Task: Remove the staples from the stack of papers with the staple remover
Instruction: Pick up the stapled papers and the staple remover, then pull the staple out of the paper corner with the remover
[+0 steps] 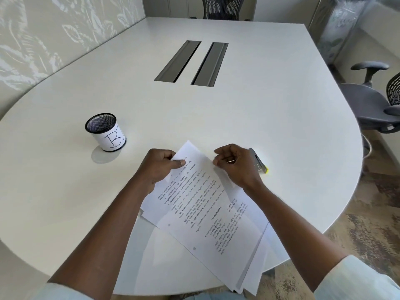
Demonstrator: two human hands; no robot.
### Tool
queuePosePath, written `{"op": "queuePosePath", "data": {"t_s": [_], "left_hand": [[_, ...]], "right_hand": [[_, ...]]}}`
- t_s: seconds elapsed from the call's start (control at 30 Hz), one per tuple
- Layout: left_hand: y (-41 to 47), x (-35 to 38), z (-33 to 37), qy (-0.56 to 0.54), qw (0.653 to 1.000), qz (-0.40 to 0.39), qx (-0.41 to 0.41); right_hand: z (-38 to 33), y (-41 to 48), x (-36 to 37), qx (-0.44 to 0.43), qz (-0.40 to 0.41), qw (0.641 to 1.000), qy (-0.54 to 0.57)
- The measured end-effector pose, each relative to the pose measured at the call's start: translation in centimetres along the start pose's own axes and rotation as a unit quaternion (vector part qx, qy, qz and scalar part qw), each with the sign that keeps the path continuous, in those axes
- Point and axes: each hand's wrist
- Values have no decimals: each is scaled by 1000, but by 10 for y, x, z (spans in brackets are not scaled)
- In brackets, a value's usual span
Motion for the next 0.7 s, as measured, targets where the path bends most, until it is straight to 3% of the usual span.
{"op": "queuePosePath", "data": {"t_s": [0.1, 0.2, 0.43, 0.57, 0.7], "left_hand": [[-1, 0, -8, -5, 1000, -11, 8], [0, 2, -11, -31, 999, -15, -2], [0, 9, -13, -80, 996, -28, -37], [-1, 10, -14, -79, 996, -24, -28], [0, 11, -15, -61, 998, -28, -20]], "right_hand": [[-2, 1, -8, -20, 127, 988, -91], [3, 6, -22, -13, 182, 961, -209], [24, 10, -37, 97, 161, 917, -352], [27, 10, -38, 102, 166, 916, -350], [28, 13, -37, 83, 174, 939, -286]]}}
Point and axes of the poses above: each hand's wrist, its own y-axis towards the middle knuckle, its own x-axis out of the palm, z = x × y, and after that the axes turned 1 degree about -z, right-handed
